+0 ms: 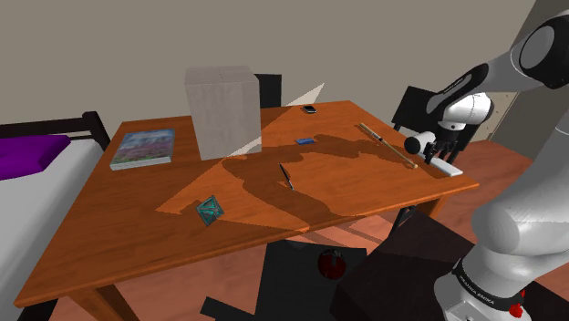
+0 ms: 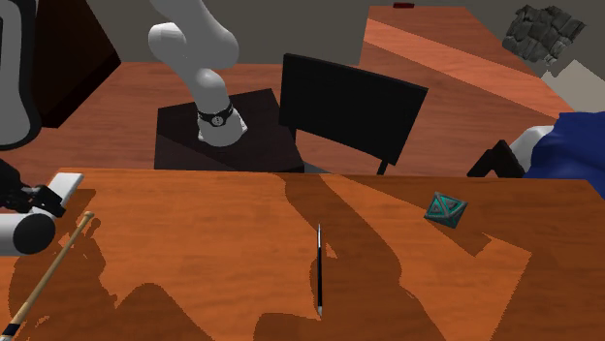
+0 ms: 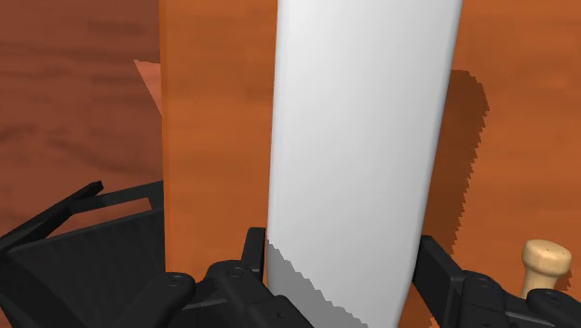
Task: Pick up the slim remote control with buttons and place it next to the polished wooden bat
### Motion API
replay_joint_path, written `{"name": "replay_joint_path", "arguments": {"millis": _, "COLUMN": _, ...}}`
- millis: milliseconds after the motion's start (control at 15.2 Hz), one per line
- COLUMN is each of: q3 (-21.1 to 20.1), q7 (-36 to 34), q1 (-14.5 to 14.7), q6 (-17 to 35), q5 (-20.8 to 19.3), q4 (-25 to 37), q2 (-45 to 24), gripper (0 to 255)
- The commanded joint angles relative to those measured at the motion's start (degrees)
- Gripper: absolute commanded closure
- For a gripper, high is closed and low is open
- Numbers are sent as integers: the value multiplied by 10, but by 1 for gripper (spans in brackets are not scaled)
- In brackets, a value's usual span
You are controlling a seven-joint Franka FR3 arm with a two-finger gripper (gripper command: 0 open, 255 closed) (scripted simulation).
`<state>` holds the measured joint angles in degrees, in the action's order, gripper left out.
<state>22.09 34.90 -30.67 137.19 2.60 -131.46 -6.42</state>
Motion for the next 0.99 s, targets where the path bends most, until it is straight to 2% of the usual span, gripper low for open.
{"name": "replay_joint_path", "arguments": {"millis": 0, "q3": 0, "q7": 0, "q1": 0, "q6": 2, "q5": 1, "q4": 0, "q2": -1, "gripper": 255}}
{"name": "replay_joint_path", "arguments": {"millis": 330, "q3": 0, "q7": 0, "q1": 0, "q6": 2, "q5": 1, "q4": 0, "q2": -1, "gripper": 255}}
{"name": "replay_joint_path", "arguments": {"millis": 396, "q3": 0, "q7": 0, "q1": 0, "q6": 2, "q5": 1, "q4": 0, "q2": -1, "gripper": 0}}
{"name": "replay_joint_path", "arguments": {"millis": 726, "q3": 0, "q7": 0, "q1": 0, "q6": 2, "q5": 1, "q4": 0, "q2": -1, "gripper": 0}}
{"name": "replay_joint_path", "arguments": {"millis": 924, "q3": 3, "q7": -16, "q1": 4, "q6": -54, "q5": -22, "q4": 17, "q2": 41, "gripper": 0}}
